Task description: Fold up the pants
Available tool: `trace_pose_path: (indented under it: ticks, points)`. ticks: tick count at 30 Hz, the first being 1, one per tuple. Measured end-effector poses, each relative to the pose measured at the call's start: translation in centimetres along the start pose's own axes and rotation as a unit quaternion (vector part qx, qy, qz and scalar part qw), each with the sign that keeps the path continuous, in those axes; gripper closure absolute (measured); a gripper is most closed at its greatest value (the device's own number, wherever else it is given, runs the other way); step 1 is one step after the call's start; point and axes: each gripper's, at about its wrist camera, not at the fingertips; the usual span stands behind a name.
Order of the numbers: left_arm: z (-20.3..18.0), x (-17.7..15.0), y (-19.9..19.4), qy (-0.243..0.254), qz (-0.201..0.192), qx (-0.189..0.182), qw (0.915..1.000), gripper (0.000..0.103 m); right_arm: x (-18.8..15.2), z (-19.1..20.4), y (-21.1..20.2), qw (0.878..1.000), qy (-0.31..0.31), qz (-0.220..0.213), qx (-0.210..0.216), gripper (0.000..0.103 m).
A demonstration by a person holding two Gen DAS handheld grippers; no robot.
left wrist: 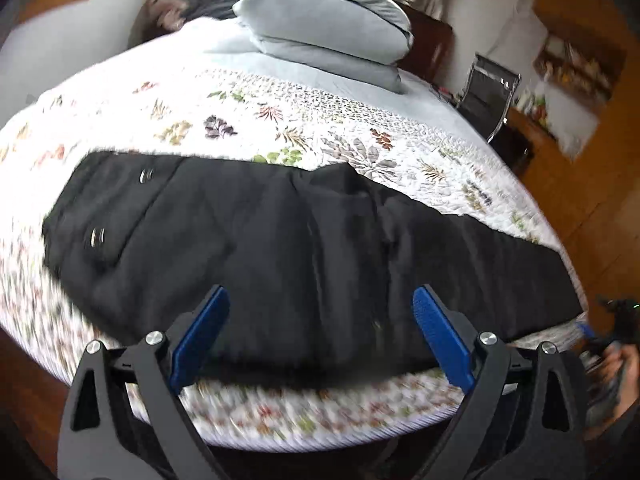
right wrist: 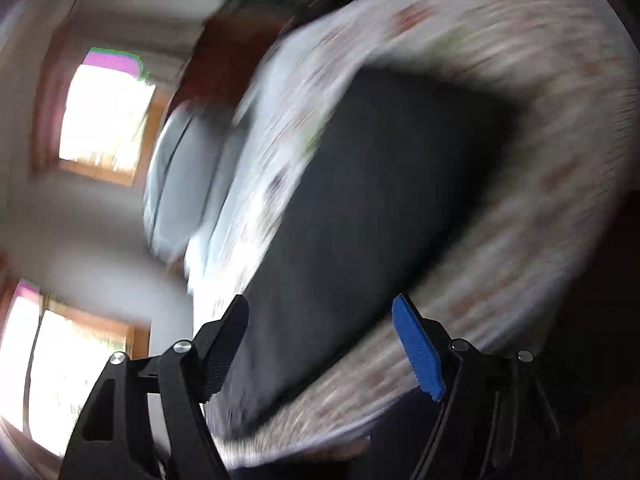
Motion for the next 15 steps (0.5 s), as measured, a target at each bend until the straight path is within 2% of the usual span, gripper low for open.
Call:
trace_pose_path:
  ticks: [3, 6, 8, 12, 15]
  points:
    - [1.6, 0.3, 2.1, 0.003, 0.027, 0.033, 0.9991, 0.010, 3.8, -3.9, -1.8, 0.998, 0.052, -0.039, 0.007, 0.027]
    - [5.0, -0.4, 4.1, -0.022, 0.077, 0.074, 0.9940, 0.010, 5.4, -5.4, -1.6, 0.996, 0.058, -0.039, 0.046, 0.027]
    - [6.3, -1.3, 5.1, -0.025, 0.100, 0.084, 0.9910, 0.010, 5.8, -5.4, -1.0, 0.997, 0.048, -0.035, 0.058, 0.028]
    - [6.3, -2.2, 6.1, 0.006, 0.115, 0.105, 0.9878, 0.010, 6.5, -5.3, 0.6, 0.994, 0.045, -0.024, 0.094, 0.028]
    - [6.4, -2.2, 6.1, 0.002, 0.120, 0.105, 0.9872, 0.010, 7.1, -5.2, 1.7, 0.993, 0.043, -0.015, 0.110, 0.028]
Point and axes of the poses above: each gripper's, at about its wrist camera, not at the fingertips, and y roughly the way its jaws point, z to its left, x to its top, and after that the axes turned 10 degrees about y, right-handed
